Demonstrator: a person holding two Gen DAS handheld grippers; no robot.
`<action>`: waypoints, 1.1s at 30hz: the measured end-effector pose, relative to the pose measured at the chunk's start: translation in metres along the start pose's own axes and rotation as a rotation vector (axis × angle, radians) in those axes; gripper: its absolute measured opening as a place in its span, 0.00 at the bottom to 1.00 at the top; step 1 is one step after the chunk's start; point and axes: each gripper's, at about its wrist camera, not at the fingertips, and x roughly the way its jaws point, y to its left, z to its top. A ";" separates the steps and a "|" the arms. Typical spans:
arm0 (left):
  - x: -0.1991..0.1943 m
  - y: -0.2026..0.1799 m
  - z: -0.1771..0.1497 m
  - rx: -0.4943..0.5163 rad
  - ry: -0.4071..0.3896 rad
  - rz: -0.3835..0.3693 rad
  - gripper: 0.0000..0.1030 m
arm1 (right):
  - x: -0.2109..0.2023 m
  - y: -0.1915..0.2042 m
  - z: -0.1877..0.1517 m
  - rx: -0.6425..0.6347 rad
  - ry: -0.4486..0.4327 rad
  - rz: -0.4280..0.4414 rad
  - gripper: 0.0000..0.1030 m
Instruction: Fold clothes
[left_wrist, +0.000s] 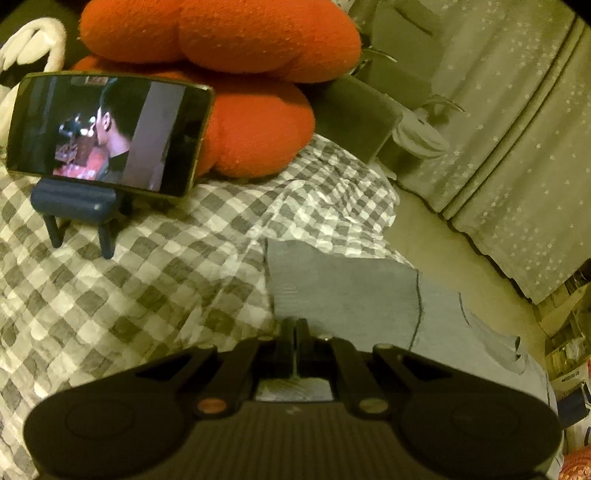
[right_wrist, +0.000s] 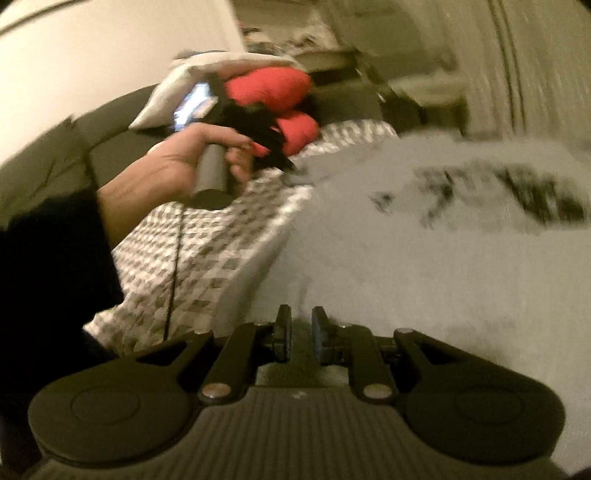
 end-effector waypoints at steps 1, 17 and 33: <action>0.001 0.001 0.000 0.000 0.002 0.002 0.01 | -0.001 0.007 0.000 -0.038 -0.005 0.009 0.18; 0.004 -0.002 -0.005 0.022 0.024 0.013 0.01 | 0.025 0.085 -0.036 -0.530 0.075 -0.063 0.33; -0.018 -0.021 -0.002 0.019 -0.075 -0.120 0.00 | 0.000 -0.043 -0.026 0.510 0.016 0.225 0.07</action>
